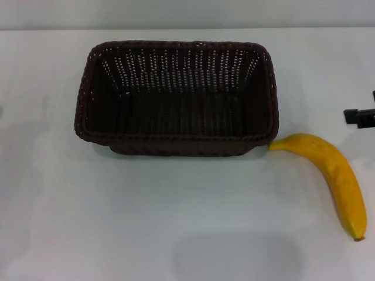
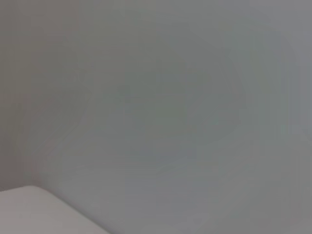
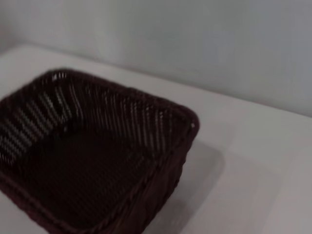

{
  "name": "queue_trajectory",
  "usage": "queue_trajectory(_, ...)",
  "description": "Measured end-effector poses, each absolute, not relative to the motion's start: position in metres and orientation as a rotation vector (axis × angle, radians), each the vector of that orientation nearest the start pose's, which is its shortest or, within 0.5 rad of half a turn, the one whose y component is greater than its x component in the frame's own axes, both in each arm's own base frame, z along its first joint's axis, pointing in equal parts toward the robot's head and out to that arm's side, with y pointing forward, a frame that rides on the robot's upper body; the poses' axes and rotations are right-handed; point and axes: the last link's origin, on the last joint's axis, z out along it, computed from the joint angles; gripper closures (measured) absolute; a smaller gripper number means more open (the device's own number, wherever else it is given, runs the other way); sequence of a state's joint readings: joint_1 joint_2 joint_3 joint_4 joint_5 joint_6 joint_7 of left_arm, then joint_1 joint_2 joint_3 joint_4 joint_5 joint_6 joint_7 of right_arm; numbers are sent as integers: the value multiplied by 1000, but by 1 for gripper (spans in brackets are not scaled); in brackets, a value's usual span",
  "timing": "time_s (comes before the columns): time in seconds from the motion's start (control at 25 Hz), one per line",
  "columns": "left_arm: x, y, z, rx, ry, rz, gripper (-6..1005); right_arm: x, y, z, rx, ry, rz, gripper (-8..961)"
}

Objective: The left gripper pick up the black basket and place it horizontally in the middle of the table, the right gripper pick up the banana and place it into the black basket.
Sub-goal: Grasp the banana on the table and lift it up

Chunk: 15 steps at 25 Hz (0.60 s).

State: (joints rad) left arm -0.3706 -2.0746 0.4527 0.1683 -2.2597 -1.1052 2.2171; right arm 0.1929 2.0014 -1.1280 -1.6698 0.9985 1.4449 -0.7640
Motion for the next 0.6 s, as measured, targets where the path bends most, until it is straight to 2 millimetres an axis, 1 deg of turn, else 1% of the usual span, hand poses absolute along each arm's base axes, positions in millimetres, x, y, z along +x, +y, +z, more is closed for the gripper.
queue_trajectory(0.16,-396,316,52,-1202,-1050,-995,224,189,306,91,-2390,864,-10,97)
queue_trajectory(0.28,-396,316,51,-1205,-1048,-992,224,168,302,73,-2391,838,-107,97)
queue_trajectory(0.4,-396,316,51,-1204,-1052,-989,223,163,300,56,-2395,838,-173,97)
queue_trajectory(0.48,-396,316,50,-1203,-1054,-988,223,163,300,45,-2385,836,-223,96)
queue_trajectory(0.6,-396,316,50,-1202,-1055,-988,223,167,302,34,-2355,837,-286,96)
